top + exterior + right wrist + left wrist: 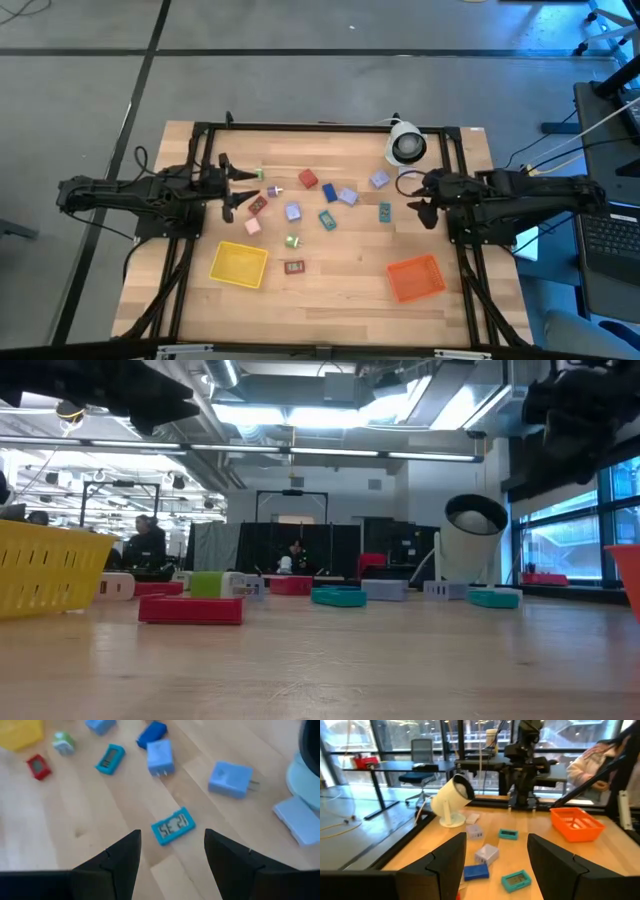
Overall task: Pick & Place Office items
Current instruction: Put the white digital timer into the yellow bin
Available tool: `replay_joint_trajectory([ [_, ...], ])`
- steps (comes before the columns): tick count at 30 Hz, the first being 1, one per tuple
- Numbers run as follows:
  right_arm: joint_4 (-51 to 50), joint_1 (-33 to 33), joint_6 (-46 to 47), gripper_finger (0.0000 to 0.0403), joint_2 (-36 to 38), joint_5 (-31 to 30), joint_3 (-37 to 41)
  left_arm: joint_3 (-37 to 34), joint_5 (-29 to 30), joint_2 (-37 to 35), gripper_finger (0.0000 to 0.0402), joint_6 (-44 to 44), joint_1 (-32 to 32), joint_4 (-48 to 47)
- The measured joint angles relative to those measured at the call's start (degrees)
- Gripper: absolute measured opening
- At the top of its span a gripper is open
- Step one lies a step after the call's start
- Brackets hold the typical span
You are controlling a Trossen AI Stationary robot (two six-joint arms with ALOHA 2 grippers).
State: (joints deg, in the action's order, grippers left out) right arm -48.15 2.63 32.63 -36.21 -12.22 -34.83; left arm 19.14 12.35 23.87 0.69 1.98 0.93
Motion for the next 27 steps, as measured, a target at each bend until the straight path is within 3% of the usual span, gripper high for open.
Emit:
replay_joint_trajectory([
  [7,-1.49,-0.7,-1.4,0.0224,-6.9,-4.75,0.0,0.0,1.67,1.72,0.0208,-1.03,0.0,0.02],
  [17,-0.71,-1.2,3.37,0.0291,-18.61,-7.77,0.0,0.0,1.54,2.8,0.0208,-1.82,0.0,0.07],
  [27,1.21,-5.97,-4.49,0.0288,-30.09,-9.4,0.0,0.0,1.51,3.06,0.0208,-2.5,0.0,0.13],
])
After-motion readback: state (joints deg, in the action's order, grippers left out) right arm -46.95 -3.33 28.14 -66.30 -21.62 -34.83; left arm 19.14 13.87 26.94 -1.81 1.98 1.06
